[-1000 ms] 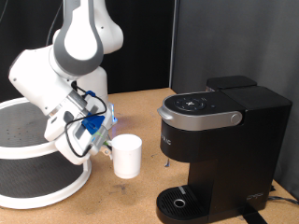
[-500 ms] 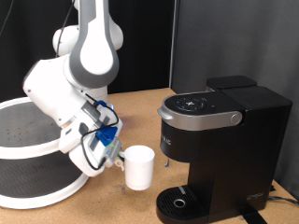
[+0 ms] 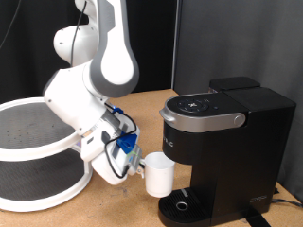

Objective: Make a cup of coffee with the keurig machine

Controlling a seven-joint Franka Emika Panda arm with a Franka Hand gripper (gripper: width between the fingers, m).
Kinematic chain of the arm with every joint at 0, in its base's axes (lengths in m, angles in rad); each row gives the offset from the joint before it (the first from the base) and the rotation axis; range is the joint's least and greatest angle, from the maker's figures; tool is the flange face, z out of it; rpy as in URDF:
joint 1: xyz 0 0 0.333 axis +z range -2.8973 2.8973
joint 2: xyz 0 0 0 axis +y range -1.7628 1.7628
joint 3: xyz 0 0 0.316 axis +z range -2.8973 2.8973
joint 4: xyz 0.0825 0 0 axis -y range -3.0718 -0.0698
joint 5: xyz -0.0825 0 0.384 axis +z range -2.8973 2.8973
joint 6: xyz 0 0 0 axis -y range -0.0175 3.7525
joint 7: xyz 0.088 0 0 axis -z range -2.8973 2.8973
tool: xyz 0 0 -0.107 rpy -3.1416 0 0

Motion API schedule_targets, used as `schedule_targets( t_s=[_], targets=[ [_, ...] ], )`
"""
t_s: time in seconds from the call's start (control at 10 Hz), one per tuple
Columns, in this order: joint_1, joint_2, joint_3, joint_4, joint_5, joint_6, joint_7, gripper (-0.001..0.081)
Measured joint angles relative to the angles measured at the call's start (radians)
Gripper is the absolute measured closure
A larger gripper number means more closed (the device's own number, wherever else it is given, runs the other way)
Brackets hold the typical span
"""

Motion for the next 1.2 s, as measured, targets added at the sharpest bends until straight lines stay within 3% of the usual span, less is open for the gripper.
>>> schedule_targets(
  t_s=[0.7, 1.2],
  targets=[
    [0.011, 0.094, 0.105, 0.066, 0.138, 0.025, -0.032, 0.0734],
    [0.011, 0.148, 0.134, 0.090, 0.175, 0.034, -0.053, 0.0734]
  ],
)
